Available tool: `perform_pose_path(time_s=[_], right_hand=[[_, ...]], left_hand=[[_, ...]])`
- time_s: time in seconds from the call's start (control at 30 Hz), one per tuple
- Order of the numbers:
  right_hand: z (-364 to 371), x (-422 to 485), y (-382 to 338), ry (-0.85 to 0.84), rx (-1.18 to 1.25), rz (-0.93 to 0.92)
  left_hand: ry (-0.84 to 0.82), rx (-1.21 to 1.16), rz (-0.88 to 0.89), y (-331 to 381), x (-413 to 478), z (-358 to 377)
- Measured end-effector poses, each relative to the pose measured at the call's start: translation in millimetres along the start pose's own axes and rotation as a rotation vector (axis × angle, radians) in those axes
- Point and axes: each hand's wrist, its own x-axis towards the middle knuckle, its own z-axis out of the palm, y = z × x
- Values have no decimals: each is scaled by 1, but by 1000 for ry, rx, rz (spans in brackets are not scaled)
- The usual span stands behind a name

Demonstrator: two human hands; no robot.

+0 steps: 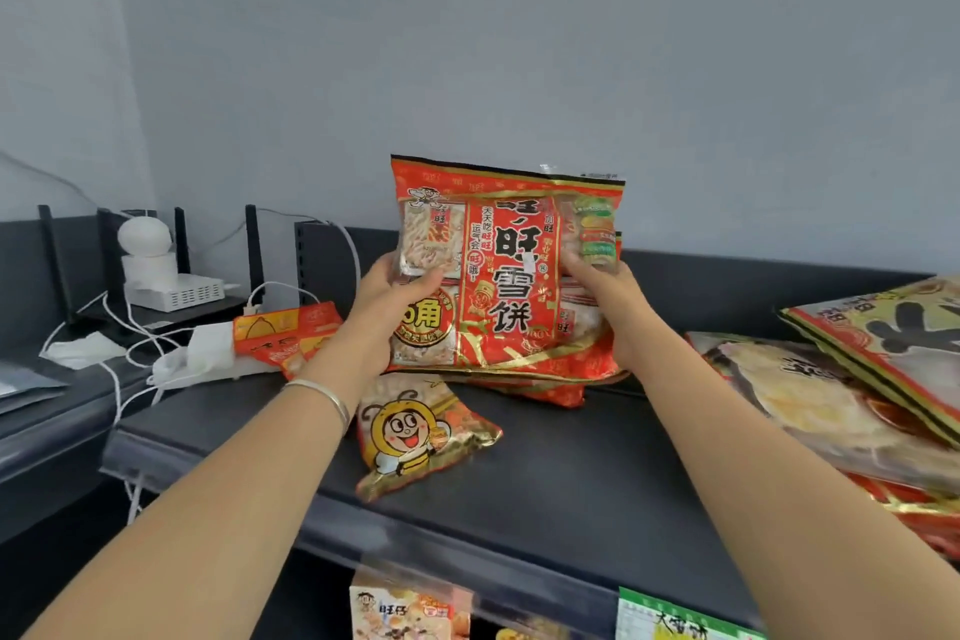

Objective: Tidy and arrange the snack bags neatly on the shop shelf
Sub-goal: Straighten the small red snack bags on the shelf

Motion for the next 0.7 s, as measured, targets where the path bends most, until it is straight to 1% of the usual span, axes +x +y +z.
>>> perform_pose_path(time_s=[0.07,0.1,0.17,0.23,0.3,0.37,0.4,0.43,0.5,0.53,0.6,0.7], right_hand=[[-15,-6,4,-80,53,78],[-19,-7,7,-69,60,72],[-24,-7,13,27,71,-15],[-26,-6,17,139,76,-155],[-29,-4,18,246,-47,-282],[-32,0,23,292,-290,-346],[-32,1,26,280,-386,-323],[-32,2,30,255,-419,-263],[-30,5,40,220,-308,-117],[-28,5,45,227,-235,-76],[-24,8,54,261,-186,-66],[-11,13,57,277,-162,-84]], left_hand=[[-50,49,-6,-4,1,7],[-72,77,-1,-6,0,11],[-88,135,38,-10,0,22],[-61,208,90,-13,5,36],[-23,300,117,-19,12,50],[4,356,77,-28,18,61],[7,374,50,-34,20,64],[0,398,34,-40,20,66],[-43,449,15,-51,21,64],[-65,455,16,-56,22,62],[-73,477,45,-61,25,54],[37,600,111,-61,32,41]])
